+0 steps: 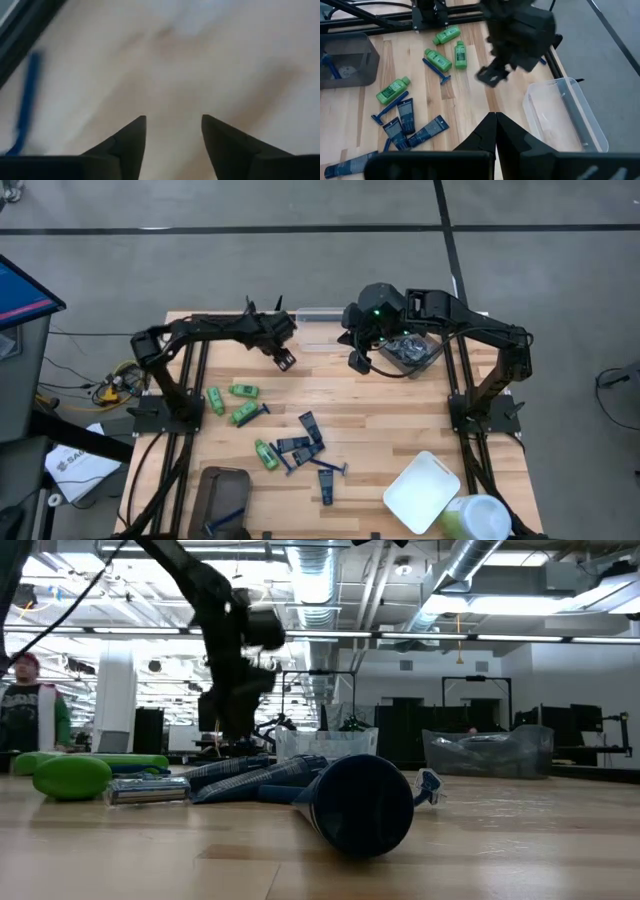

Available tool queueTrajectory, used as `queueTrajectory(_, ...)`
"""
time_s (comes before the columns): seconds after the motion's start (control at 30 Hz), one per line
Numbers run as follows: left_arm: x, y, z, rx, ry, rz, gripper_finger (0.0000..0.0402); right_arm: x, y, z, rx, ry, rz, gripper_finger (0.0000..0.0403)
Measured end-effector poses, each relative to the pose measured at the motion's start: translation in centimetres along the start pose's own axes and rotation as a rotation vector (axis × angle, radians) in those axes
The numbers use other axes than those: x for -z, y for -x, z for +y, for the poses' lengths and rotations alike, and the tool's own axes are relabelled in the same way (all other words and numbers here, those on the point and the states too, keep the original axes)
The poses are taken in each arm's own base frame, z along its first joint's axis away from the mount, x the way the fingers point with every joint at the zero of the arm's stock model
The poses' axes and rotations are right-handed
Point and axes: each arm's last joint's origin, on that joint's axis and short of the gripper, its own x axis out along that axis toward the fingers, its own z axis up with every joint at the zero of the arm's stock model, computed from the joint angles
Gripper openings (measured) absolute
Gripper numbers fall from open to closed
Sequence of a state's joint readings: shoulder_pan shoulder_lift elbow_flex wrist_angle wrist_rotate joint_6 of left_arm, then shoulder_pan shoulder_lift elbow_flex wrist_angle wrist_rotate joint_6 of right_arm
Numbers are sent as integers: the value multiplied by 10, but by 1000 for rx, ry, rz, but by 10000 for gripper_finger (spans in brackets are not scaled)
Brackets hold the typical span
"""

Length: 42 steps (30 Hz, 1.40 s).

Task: Pick & Place Travel size toiletries
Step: Put the blue razor into the bottom black bin

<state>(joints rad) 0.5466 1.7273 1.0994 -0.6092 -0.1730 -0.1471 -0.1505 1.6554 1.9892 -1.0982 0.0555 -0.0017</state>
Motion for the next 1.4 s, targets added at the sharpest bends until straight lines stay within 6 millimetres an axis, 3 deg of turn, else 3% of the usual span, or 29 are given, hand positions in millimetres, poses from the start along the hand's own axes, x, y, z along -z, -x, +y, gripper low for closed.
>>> queueTrajectory(0.17,0,-26,28,41,123,77,140,0,0,0,0,0,3,0)
queueTrajectory(0.4,-5,-22,70,-14,274,31,98,0,0,0,0,-1,3,0)
queueTrajectory(0.63,-2,-24,107,-49,420,19,99,2,0,0,0,0,21,0)
queueTrajectory(1.03,-2,-25,115,-100,512,-3,184,2,0,0,0,0,21,0)
queueTrajectory(1.3,-4,-25,118,-121,907,-53,177,2,0,0,0,0,17,0)
queueTrajectory(1.4,-8,-24,118,-107,962,-104,169,2,0,0,-3,0,17,0)
